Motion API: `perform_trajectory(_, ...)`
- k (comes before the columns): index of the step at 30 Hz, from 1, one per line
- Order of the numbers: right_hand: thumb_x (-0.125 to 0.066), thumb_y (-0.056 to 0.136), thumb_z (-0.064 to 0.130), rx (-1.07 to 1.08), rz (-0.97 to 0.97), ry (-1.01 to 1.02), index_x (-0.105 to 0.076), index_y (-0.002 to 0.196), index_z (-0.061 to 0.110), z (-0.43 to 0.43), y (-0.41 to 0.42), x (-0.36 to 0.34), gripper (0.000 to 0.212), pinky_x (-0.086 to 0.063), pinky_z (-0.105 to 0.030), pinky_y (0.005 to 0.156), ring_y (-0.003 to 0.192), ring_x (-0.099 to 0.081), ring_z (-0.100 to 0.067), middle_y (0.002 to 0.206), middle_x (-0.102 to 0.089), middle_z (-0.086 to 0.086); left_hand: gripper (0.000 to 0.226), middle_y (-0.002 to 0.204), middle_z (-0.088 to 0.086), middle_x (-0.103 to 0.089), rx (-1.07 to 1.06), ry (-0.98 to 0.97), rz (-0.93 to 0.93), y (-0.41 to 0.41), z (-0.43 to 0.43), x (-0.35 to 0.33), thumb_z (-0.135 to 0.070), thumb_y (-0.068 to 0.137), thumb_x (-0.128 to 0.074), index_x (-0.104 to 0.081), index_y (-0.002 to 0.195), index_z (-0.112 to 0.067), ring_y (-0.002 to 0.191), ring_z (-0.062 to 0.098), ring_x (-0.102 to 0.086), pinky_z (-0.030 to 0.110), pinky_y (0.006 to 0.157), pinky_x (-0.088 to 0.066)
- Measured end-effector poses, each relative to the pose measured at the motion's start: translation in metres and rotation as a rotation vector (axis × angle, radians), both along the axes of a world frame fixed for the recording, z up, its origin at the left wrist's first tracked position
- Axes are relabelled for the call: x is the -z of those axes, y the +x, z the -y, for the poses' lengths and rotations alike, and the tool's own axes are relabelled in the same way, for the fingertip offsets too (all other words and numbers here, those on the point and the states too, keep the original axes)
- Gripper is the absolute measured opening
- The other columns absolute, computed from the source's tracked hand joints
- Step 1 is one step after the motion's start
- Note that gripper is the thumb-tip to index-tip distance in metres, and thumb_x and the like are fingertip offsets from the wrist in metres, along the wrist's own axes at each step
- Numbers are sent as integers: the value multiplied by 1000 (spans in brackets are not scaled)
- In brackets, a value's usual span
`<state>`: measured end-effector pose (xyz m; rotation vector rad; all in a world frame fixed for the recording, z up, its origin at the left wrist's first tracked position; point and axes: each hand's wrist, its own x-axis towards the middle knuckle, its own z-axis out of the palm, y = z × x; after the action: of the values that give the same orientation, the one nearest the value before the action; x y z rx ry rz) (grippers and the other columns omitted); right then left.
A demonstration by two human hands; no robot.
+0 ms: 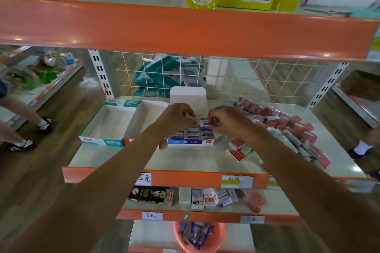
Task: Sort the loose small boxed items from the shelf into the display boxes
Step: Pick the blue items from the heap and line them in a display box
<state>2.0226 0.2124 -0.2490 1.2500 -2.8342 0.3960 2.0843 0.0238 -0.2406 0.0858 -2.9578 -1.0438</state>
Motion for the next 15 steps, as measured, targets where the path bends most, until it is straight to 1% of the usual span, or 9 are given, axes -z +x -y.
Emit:
perform_trajectory(2, -70, 84, 22, -26, -24, 39, -67, 91, 19, 0, -1, -1, 8, -45, -25, 69, 76, -53, -11, 88, -63, 4, 12, 101, 0, -67, -13, 24, 11, 0, 0, 1, -25, 85, -70, -60, 92, -22, 80, 13, -60, 17, 69, -49)
perform_trajectory(5, -70, 84, 25, -47, -61, 59, -70, 95, 21, -1, -2, -1, 12, -41, -22, 68, 77, -54, -11, 93, -66, 2, 13, 92, -4, -61, -32, 72, 58, 1, 0, 1, -23, 86, -69, -59, 93, -19, 69, 10, -62, 12, 58, -48)
perform_trajectory(6, -70, 84, 26, -50, -65, 63, -70, 96, 21, -1, -2, -1, 13, -40, -21, 67, 77, -54, -10, 94, -67, 2, 13, 91, -4, -61, -35, 76, 72, 1, -1, 1, -23, 86, -69, -58, 93, -19, 68, 10, -62, 12, 57, -48)
perform_trajectory(8, -70, 84, 27, -57, -65, 68, -72, 98, 22, -1, -2, -2, 15, -38, -20, 66, 77, -55, -10, 95, -67, 2, 15, 97, -1, -63, -36, 63, 98, -1, -2, 2, -18, 85, -70, -57, 94, -20, 74, 13, -63, 14, 61, -50)
perform_trajectory(10, -70, 85, 28, -69, -66, 69, -73, 99, 23, 0, -1, -2, 16, -42, -22, 67, 78, -56, -12, 96, -67, 1, 20, 104, 1, -63, -33, 40, 112, -1, -4, 2, -14, 83, -71, -56, 94, -22, 83, 16, -61, 16, 65, -50)
perform_trajectory(11, -69, 85, 28, -72, -69, 70, -73, 100, 23, 0, -1, -2, 16, -46, -24, 69, 79, -57, -13, 97, -67, 0, 22, 104, 1, -62, -33, 44, 115, -1, -4, 2, -13, 83, -71, -55, 94, -22, 85, 17, -61, 18, 67, -51)
perform_trajectory(13, -69, 85, 28, -73, -72, 70, -73, 100, 23, 1, -1, -2, 16, -50, -27, 73, 81, -58, -15, 97, -67, -1, 21, 99, -1, -59, -29, 78, 111, 0, -6, 1, -14, 84, -70, -54, 95, -21, 79, 17, -64, 18, 65, -54)
perform_trajectory(15, -69, 85, 28, -77, -78, 63, -73, 99, 22, 1, -1, -1, 16, -48, -27, 74, 83, -58, -15, 97, -67, -1, 17, 96, -1, -61, -13, 70, 92, 3, -7, 0, -17, 85, -70, -55, 94, -20, 70, 12, -63, 13, 57, -51)
